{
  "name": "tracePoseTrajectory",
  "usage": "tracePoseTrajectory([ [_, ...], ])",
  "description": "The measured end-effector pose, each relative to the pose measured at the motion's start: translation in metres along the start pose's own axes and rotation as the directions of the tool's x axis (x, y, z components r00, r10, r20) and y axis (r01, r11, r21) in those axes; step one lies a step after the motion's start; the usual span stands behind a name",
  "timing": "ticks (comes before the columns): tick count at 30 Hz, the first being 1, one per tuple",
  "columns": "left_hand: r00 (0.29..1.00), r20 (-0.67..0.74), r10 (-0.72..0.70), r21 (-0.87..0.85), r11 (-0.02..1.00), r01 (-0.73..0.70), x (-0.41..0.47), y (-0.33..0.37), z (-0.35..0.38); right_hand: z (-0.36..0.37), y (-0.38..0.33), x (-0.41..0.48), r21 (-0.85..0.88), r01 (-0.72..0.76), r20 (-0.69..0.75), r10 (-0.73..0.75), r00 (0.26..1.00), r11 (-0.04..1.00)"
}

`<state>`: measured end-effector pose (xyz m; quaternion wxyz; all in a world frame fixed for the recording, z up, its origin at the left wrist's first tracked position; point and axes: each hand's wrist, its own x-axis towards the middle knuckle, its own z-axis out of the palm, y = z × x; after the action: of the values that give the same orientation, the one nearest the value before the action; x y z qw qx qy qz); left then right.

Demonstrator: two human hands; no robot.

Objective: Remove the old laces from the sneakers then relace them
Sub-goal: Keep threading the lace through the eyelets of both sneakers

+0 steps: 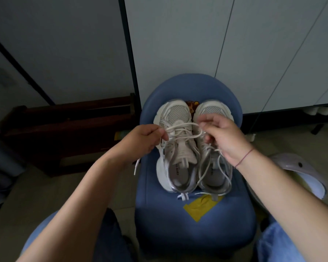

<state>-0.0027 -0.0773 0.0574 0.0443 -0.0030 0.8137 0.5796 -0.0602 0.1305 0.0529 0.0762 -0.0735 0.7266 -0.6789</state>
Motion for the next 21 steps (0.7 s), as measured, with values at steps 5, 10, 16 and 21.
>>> tracePoseTrajectory([
  [5,0.998,0.038,0.048,0.048,0.998,-0.049,0.004,-0.001,0.015,0.019,-0.006,-0.021,-0.423,0.436,0.264,-0.352,0.898,0.795],
  [10,0.996,0.059,0.066,-0.003,0.998,-0.066,0.002,0.004,0.02,0.018,-0.001,-0.015,-0.525,0.475,0.176,-0.456,0.872,0.706],
  [16,0.996,0.067,0.052,-0.035,0.998,-0.049,0.0,0.006,0.011,-0.012,-0.003,0.008,-0.406,0.273,-0.095,-0.337,0.937,0.872],
  [21,0.997,0.06,0.053,-0.032,0.998,-0.051,0.002,0.002,0.015,-0.014,-0.002,0.008,-0.469,0.311,-0.096,-0.398,0.912,0.827],
])
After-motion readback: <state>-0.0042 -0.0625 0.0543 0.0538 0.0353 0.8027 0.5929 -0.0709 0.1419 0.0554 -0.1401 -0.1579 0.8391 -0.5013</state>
